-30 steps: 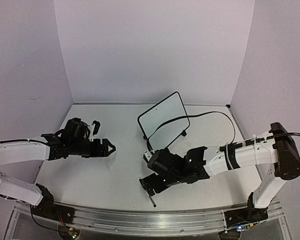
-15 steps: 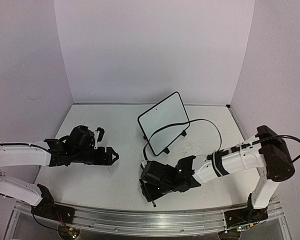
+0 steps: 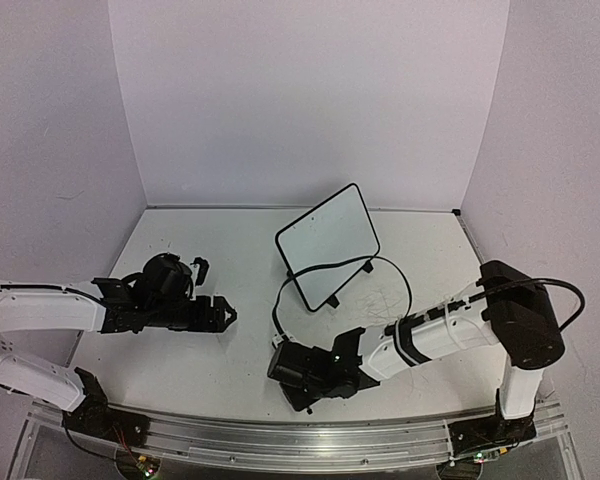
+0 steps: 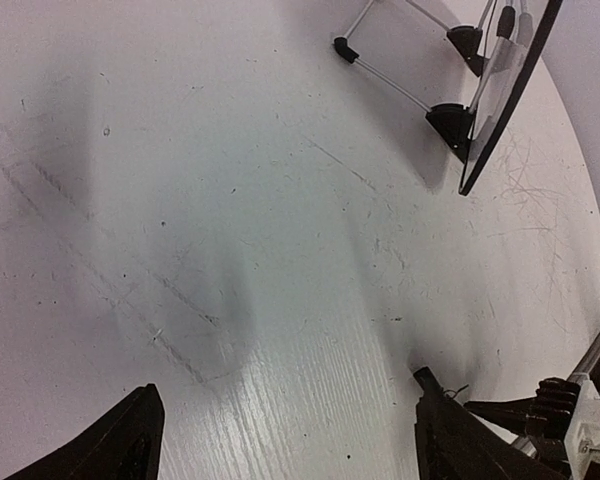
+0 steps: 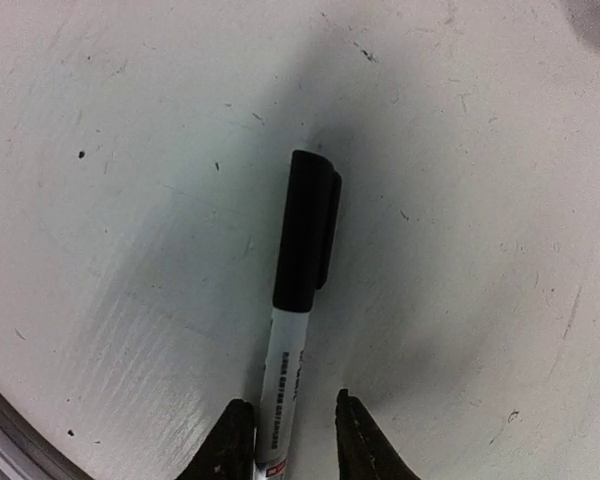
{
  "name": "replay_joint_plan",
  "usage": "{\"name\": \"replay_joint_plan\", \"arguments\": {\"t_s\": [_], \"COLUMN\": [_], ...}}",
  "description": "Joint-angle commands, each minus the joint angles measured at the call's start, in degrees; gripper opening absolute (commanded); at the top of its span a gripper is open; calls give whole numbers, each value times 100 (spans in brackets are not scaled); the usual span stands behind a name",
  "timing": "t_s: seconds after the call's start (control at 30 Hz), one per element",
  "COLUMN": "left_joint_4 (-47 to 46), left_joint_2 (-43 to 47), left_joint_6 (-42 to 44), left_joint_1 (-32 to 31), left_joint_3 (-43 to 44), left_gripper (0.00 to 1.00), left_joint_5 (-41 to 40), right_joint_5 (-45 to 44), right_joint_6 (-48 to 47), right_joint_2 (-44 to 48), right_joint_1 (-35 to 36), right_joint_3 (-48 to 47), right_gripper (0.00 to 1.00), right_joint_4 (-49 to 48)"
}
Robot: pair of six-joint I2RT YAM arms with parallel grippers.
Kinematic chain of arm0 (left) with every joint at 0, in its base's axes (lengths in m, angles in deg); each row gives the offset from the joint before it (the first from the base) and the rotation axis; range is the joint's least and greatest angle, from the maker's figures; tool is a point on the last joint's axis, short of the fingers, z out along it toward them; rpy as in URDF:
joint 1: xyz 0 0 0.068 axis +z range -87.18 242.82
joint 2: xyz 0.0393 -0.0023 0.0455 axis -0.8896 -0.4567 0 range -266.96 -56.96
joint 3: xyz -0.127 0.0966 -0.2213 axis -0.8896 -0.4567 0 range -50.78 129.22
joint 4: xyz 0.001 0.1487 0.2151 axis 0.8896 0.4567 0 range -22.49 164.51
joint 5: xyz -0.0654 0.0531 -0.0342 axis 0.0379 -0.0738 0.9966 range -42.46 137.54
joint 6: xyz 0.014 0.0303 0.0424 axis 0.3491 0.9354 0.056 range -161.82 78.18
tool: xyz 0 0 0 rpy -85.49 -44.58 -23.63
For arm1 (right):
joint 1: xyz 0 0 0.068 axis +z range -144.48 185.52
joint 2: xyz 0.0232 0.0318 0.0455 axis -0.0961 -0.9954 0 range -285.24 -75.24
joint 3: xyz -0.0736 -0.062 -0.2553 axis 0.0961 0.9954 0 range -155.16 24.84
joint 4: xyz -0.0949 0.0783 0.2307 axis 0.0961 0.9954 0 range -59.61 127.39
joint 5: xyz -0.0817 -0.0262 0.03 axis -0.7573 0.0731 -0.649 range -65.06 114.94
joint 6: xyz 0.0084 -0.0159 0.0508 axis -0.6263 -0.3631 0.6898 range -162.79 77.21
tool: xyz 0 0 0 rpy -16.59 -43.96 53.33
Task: Write a sentence on the whiteboard
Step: Pick up the whiteboard marker from the corner of the board.
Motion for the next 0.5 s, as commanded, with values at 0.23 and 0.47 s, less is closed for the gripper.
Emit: {"name": "replay_joint_plan", "arguments": {"t_s": [0.23, 0.47], "left_joint_4": [-280, -2197], "left_joint_2": [193, 35], "left_joint_6": [-154, -35], "left_joint_1": [-21, -13], "left_joint_3": [165, 14], "left_gripper": [92, 95], "left_joint_5": [137, 2054], "right_joint_5": [-335, 1654], "right_joint_6": [-624, -2248], "right_joint_2": [717, 2410], "right_joint_1": [-99, -1152], "right_joint_3": [588, 1513], "right_gripper": [0, 0], "right_joint_4": [-936, -1585]}}
